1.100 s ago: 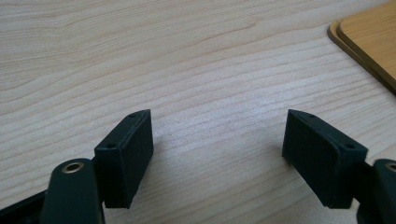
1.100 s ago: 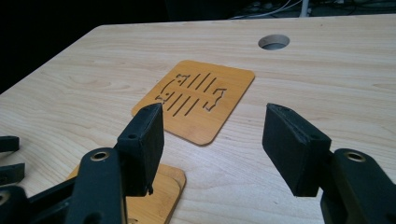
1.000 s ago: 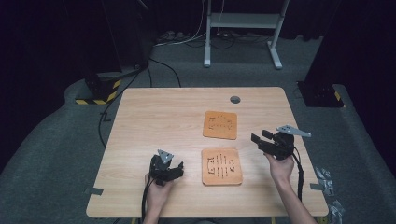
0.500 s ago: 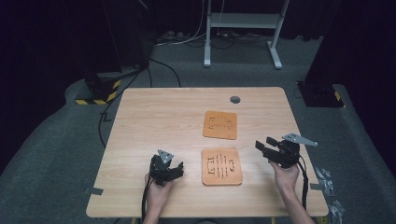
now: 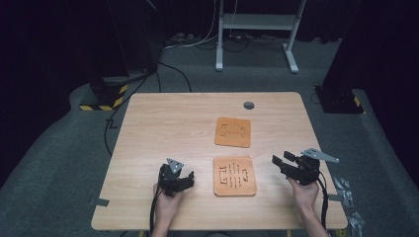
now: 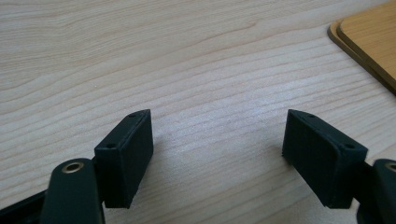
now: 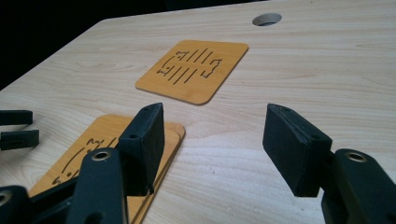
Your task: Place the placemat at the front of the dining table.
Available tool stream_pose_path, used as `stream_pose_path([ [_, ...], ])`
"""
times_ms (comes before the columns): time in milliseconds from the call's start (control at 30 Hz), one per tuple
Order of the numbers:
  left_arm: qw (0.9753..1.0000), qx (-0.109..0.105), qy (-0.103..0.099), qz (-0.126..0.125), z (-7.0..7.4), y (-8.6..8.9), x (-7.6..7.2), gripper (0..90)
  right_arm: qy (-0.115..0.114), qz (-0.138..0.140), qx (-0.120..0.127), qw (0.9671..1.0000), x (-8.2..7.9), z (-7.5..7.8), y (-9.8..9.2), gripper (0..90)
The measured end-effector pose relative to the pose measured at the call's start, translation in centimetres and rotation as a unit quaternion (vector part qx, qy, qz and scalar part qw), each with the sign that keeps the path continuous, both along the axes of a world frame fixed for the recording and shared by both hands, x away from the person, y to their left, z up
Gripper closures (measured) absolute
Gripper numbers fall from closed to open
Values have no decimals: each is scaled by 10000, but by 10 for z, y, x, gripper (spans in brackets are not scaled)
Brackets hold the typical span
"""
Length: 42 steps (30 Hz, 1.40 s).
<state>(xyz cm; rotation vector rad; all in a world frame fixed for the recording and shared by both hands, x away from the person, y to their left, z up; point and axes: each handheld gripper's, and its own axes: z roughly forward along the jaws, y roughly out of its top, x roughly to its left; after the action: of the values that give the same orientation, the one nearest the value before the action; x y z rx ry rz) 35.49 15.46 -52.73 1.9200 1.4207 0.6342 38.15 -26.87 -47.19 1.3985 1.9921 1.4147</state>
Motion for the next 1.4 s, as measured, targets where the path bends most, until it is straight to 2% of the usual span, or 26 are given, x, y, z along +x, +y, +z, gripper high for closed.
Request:
stream_pose_path([
  [267,10000,-2,6,4,0,0,0,246,106,-53,-4,9999,-6,-11,-4,388],
  [967,10000,10,4,-4,0,0,0,245,318,-159,-286,9990,-16,-37,-4,386],
  [1067,10000,11,5,-4,0,0,0,246,346,-168,-389,9985,-17,-37,-3,384],
  [1100,10000,-1,-1,4,0,0,0,245,318,-198,-529,9979,-16,-39,-2,382],
  [1233,10000,9,8,-3,0,0,0,245,355,-236,-749,9963,-14,-43,-2,380],
  [1333,10000,1,0,3,0,0,0,245,414,-264,-815,9955,-13,-44,-2,378],
  [1400,10000,10,4,-3,0,0,0,245,377,-304,-982,9940,-12,-44,-3,376],
])
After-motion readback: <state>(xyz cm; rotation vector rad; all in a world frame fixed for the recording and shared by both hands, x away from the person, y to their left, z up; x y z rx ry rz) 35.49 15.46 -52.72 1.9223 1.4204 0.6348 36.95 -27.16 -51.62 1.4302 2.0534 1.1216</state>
